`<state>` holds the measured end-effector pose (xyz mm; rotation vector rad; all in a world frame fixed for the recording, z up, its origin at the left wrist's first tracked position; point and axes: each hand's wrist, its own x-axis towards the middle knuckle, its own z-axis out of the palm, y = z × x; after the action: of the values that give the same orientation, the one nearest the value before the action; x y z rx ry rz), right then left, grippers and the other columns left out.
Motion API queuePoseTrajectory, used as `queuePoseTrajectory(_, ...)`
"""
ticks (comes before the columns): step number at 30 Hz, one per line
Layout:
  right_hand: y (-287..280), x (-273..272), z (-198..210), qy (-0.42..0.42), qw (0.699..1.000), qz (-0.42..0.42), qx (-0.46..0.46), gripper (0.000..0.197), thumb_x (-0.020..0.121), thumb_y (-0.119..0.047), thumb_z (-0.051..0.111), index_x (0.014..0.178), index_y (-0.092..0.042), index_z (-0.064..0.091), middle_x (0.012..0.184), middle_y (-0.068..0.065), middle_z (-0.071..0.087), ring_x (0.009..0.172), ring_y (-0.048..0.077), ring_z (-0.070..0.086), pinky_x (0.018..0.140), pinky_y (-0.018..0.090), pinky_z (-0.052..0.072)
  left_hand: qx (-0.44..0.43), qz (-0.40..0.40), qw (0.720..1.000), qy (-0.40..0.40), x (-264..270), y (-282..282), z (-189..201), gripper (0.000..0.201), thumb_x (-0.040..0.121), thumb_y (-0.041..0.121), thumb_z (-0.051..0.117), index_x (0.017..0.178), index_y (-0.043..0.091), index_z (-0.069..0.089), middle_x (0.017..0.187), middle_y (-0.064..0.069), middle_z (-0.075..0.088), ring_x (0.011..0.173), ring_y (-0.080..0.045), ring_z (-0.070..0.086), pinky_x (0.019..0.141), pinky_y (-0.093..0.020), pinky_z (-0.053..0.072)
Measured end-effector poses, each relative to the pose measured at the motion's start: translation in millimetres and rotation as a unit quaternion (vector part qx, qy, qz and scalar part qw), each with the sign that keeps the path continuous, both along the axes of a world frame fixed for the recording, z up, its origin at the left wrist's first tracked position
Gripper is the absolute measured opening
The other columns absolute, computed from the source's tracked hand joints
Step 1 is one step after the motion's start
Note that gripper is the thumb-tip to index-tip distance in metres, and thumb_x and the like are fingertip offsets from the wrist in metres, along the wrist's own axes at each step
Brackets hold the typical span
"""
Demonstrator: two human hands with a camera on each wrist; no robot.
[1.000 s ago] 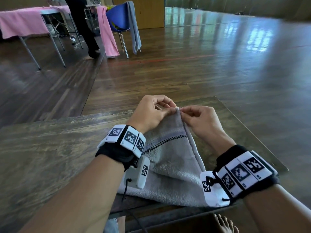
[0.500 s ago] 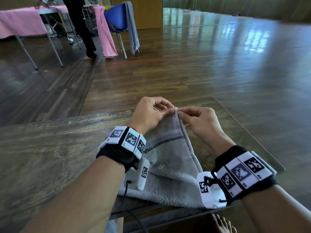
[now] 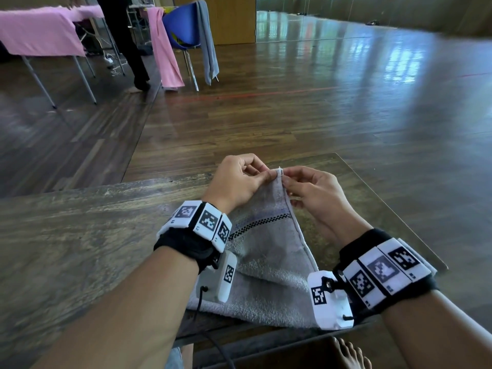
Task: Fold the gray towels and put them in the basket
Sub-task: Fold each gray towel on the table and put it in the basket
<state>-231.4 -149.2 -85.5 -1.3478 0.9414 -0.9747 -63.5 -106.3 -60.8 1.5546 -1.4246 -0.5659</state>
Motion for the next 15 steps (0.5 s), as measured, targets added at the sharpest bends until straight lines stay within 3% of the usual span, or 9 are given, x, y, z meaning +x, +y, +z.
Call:
queuePoseTrajectory(3, 3, 1, 4, 0.0, 1.0, 0.001, -0.003, 0.004, 0.085, -0.024, 0.076, 0.085, -0.021, 0.079, 0.08, -0.003, 0.075, 0.071, 0.009, 0.069, 0.064, 0.024, 0.053, -0.004, -0.007, 1.0, 0.008, 1, -1, 1, 0.026, 0.081, 0.035, 0.08, 0.08, 0.01, 0.073, 0.076, -0.008, 0.072, 0.061, -0.005, 0.058, 0.057, -0.018, 0.049)
queuePoseTrajectory(6, 4, 3, 6, 0.004, 1.0, 0.005, -0.003, 0.023, 0.078, -0.043, 0.078, 0.084, -0.021, 0.079, 0.087, 0.003, 0.077, 0.079, 0.017, 0.071, 0.073, 0.035, 0.059, 0.012, -0.02, 1.0, 0.004, 1, 1, 0, 0.029, 0.082, 0.04, 0.079, 0.08, 0.012, 0.073, 0.074, -0.001, 0.072, 0.059, 0.0, 0.059, 0.056, -0.015, 0.048)
queuePoseTrajectory(8, 5, 3, 7, 0.025, 0.999, -0.002, -0.023, 0.016, 0.082, -0.037, 0.081, 0.081, -0.022, 0.078, 0.089, 0.005, 0.077, 0.083, 0.018, 0.07, 0.08, 0.039, 0.058, 0.024, -0.024, 0.999, -0.024, 3, 2, -2, 0.032, 0.081, 0.048, 0.077, 0.079, 0.016, 0.073, 0.077, 0.005, 0.073, 0.064, 0.002, 0.064, 0.056, -0.014, 0.047)
queuePoseTrajectory(10, 4, 2, 8, 0.044, 0.998, 0.009, -0.046, 0.009, 0.087, -0.029, 0.078, 0.082, -0.022, 0.076, 0.091, 0.008, 0.076, 0.084, 0.017, 0.068, 0.08, 0.037, 0.056, 0.043, -0.041, 0.997, -0.044, 6, 2, -2, 0.033, 0.08, 0.053, 0.075, 0.079, 0.019, 0.073, 0.1, 0.004, 0.074, 0.087, -0.002, 0.068, 0.068, -0.013, 0.047)
queuePoseTrajectory(12, 3, -1, 10, 0.072, 0.993, 0.033, -0.087, 0.008, 0.092, -0.024, 0.073, 0.085, -0.022, 0.075, 0.088, 0.005, 0.075, 0.081, 0.013, 0.065, 0.076, 0.032, 0.051, 0.068, -0.091, 0.993, -0.026, 11, 3, 0, 0.028, 0.083, 0.046, 0.075, 0.077, 0.018, 0.074, 0.12, 0.009, 0.069, 0.107, -0.002, 0.063, 0.086, -0.012, 0.043)
queuePoseTrajectory(13, 3, -2, 10, 0.086, 0.99, 0.042, -0.107, 0.01, 0.094, -0.023, 0.071, 0.084, -0.023, 0.074, 0.086, 0.004, 0.075, 0.079, 0.012, 0.063, 0.075, 0.031, 0.049, 0.082, -0.119, 0.99, -0.008, 13, 4, 1, 0.026, 0.083, 0.041, 0.076, 0.077, 0.015, 0.075, 0.116, 0.01, 0.072, 0.104, -0.003, 0.065, 0.089, -0.017, 0.045)
queuePoseTrajectory(15, 3, -4, 12, 0.102, 0.984, 0.058, -0.137, 0.015, 0.094, -0.022, 0.071, 0.08, -0.025, 0.074, 0.084, 0.003, 0.074, 0.079, 0.013, 0.063, 0.076, 0.033, 0.05, 0.103, -0.144, 0.984, 0.006, 16, 7, 3, 0.025, 0.08, 0.037, 0.079, 0.081, 0.012, 0.078, 0.092, 0.005, 0.077, 0.08, -0.007, 0.068, 0.078, -0.024, 0.051)
